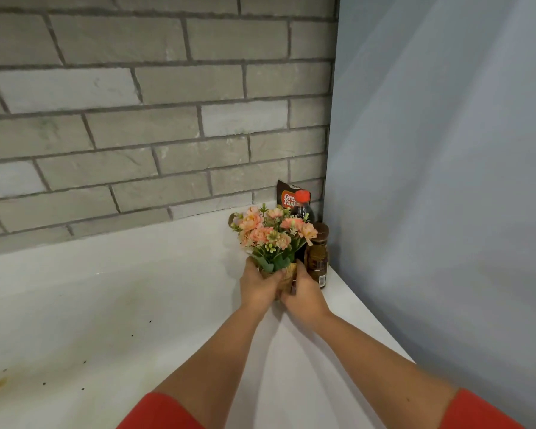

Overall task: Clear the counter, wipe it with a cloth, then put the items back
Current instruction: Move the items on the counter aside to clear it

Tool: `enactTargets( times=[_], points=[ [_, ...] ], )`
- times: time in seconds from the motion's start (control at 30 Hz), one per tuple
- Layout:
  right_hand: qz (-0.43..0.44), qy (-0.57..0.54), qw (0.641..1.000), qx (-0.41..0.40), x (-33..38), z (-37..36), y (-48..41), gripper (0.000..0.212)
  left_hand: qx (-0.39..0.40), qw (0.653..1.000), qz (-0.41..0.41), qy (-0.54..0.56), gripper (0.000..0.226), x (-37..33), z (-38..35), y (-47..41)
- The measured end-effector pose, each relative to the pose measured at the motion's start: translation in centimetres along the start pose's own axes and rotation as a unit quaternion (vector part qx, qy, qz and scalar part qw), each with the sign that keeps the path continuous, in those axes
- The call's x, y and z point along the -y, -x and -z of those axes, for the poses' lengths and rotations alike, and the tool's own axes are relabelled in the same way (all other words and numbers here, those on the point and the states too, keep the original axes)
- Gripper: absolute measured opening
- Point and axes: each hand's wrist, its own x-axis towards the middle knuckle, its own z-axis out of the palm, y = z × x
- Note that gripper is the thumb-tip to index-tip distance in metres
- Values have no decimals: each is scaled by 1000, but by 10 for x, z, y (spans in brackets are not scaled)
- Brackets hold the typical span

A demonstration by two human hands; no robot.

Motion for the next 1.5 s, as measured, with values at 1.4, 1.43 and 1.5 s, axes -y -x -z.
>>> enactTargets(
  times=[1.4, 1.43, 1.5],
  points=[
    [-60, 177, 967, 172, 171, -134, 98, 34, -61, 997, 48, -8, 24, 12, 241, 78],
    [-54, 174, 967, 179, 181, -145, 104, 34, -70, 996, 49, -11, 23, 13, 257, 83],
    [-43, 167, 967, 189, 200, -167, 114, 33, -86, 995, 49, -12, 23, 16, 289, 92]
  ],
)
